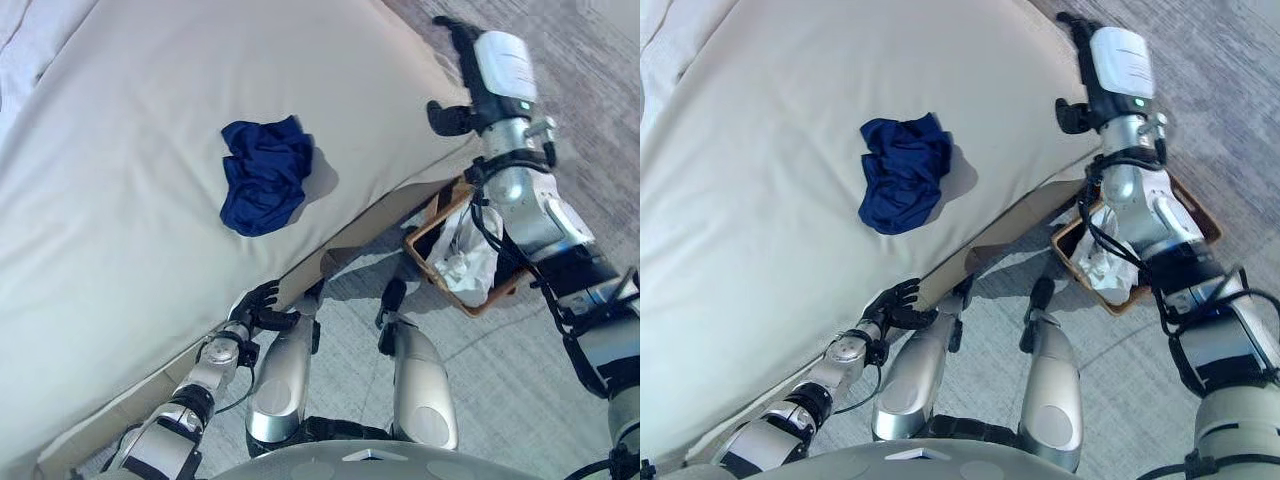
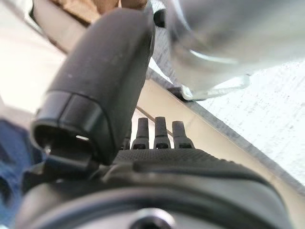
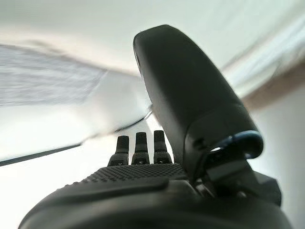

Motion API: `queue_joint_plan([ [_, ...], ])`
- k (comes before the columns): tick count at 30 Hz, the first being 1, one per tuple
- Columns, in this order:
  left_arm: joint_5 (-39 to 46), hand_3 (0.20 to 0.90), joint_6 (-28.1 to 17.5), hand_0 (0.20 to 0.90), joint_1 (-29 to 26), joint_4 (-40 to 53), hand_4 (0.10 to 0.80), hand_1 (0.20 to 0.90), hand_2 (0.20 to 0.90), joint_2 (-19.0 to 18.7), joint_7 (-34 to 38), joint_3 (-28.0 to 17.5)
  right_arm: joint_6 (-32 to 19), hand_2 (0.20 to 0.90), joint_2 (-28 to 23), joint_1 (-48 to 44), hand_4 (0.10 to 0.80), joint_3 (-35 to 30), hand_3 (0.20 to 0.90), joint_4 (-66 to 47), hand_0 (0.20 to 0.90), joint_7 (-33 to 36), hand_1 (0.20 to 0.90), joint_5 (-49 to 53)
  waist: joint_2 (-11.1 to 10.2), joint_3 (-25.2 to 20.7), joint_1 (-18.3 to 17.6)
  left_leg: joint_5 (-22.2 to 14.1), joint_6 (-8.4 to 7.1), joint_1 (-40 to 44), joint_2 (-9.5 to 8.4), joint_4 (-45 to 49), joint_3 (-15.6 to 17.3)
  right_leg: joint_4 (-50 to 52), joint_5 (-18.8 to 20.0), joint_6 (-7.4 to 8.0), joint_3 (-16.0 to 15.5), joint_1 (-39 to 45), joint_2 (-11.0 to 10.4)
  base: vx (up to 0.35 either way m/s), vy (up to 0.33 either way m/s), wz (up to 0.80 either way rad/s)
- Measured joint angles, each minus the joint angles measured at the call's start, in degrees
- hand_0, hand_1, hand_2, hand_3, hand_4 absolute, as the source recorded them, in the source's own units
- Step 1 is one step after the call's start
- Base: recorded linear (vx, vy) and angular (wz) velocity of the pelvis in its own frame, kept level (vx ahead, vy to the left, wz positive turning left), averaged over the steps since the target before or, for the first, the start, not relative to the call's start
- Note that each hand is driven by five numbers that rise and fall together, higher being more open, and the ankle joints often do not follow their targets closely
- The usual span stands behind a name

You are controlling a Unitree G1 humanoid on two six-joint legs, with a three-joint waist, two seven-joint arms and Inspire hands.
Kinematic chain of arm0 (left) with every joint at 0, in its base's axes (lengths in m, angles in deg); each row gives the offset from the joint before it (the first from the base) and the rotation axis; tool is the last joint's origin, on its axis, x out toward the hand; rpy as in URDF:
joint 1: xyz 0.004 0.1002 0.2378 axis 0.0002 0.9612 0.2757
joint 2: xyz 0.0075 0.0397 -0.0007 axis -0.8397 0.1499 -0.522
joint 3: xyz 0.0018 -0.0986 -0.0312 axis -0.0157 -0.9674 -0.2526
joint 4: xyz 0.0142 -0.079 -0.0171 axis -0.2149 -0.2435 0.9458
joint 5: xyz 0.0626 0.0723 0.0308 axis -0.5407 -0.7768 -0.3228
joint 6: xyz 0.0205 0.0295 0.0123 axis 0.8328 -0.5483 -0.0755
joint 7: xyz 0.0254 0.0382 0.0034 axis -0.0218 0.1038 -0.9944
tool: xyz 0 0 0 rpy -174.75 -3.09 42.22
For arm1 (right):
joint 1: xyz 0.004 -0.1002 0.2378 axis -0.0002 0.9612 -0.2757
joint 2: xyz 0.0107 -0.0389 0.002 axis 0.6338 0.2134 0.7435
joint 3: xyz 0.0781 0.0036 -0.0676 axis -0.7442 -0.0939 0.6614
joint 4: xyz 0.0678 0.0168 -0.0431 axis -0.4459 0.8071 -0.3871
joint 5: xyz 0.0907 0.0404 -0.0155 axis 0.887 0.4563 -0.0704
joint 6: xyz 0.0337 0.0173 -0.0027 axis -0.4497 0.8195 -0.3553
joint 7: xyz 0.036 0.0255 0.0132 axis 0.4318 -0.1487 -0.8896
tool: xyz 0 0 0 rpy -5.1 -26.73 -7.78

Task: Pick up the clothes from the bed and place them into the basket

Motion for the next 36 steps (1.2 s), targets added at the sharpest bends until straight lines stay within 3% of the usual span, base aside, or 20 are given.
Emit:
queue_joint_plan([
  [6,1.68,0.900,3.11,0.900,-0.64,-0.03,0.800,0.900,0.900,-5.91,0.04,-0.50,5.03,0.900,3.89,-13.05,0.800,8.00,0.900,13.43,0.900,-6.52,0.900,0.23,-4.42,-0.74,5.32,0.64,-0.96,-1.58,-0.07,0.46,-4.22,-2.32,-0.46,0.66,-4.06,1.90,0.37,0.006,0.004,0.35],
  [11,2.55,0.900,4.06,0.900,-0.98,0.17,0.800,0.900,0.900,-7.64,0.02,-0.43,9.56,0.900,9.75,-21.21,0.800,10.86,0.900,29.90,0.900,-11.75,0.900,7.16,-4.72,-0.88,11.33,1.38,-2.17,-6.16,-0.80,1.08,-8.27,-2.53,-0.92,1.31,-8.11,-0.08,-0.13,-0.022,0.048,0.42],
  [17,2.63,0.900,3.78,0.900,0.67,3.52,0.800,0.900,0.900,-7.25,-0.03,-0.24,11.82,0.900,13.99,-22.23,0.800,10.84,0.900,40.33,0.900,-15.28,0.900,8.76,-4.72,-0.87,15.68,1.62,-2.54,-13.63,-1.94,2.08,-10.43,-0.58,-1.31,1.84,-10.28,-6.26,-1.83,0.032,0.017,0.28],
  [22,4.05,0.900,1.71,0.900,2.58,6.62,0.800,0.900,0.900,-7.00,0.02,-0.20,14.17,0.900,13.63,-24.90,0.800,10.77,0.900,41.50,0.900,-13.84,0.900,8.66,-4.67,-0.86,15.69,2.41,-2.38,-18.23,-3.34,3.09,-11.74,0.39,-1.20,1.70,-11.87,-9.80,-3.24,-0.012,0.020,0.16],
  [26,5.40,0.900,-0.33,0.900,2.85,9.82,0.800,0.900,0.900,-6.98,0.04,0.29,14.53,0.900,12.78,-29.69,0.800,10.71,0.900,41.51,0.900,-13.06,0.900,8.61,-4.60,-0.93,14.95,2.32,-2.30,-22.86,-3.40,4.21,-12.28,1.49,-1.35,1.91,-12.03,-14.34,-3.33,-0.001,-0.016,-0.02],
  [27,5.43,0.900,-0.91,0.900,2.87,10.57,0.800,0.900,0.900,-6.91,0.04,0.46,14.53,0.453,12.83,-31.15,0.278,10.71,0.378,41.46,0.453,-13.00,0.453,8.78,-4.53,-0.97,14.67,2.38,-2.39,-24.33,-3.22,4.75,-12.33,1.88,-1.35,1.91,-12.07,-15.78,-3.19,0.005,-0.083,-0.11],
  [28,5.43,0.900,-1.24,0.900,2.86,10.95,0.800,0.900,0.900,-6.88,0.05,0.58,14.52,0.300,12.82,-31.94,0.100,10.66,0.200,41.32,0.300,-13.00,0.300,9.53,-4.53,-0.97,14.44,2.38,-2.39,-25.02,-3.07,5.00,-12.32,2.14,-1.35,1.90,-12.06,-16.53,-3.07,0.013,-0.091,-0.12],
  [31,5.42,0.900,-1.29,0.900,2.86,11.46,0.800,0.900,0.900,-6.77,0.07,0.69,13.78,0.300,12.81,-32.61,0.100,10.13,0.200,41.23,0.300,-11.55,0.300,15.71,-4.39,-1.05,14.18,2.38,-2.40,-25.42,-2.49,5.07,-12.51,2.13,-1.52,1.71,-12.00,-17.11,-2.46,0.010,-0.071,-0.06],
  [36,5.30,0.900,-1.29,0.900,2.88,10.79,0.800,0.900,0.900,-6.48,0.56,0.64,5.95,0.300,12.77,-27.71,0.100,3.90,0.200,36.77,0.300,-2.41,0.300,27.34,-4.39,-1.05,14.04,2.53,-3.01,-25.01,-0.99,5.25,-11.77,1.30,-1.02,1.39,-11.29,-16.86,-0.85,0.006,-0.103,-0.13],
])
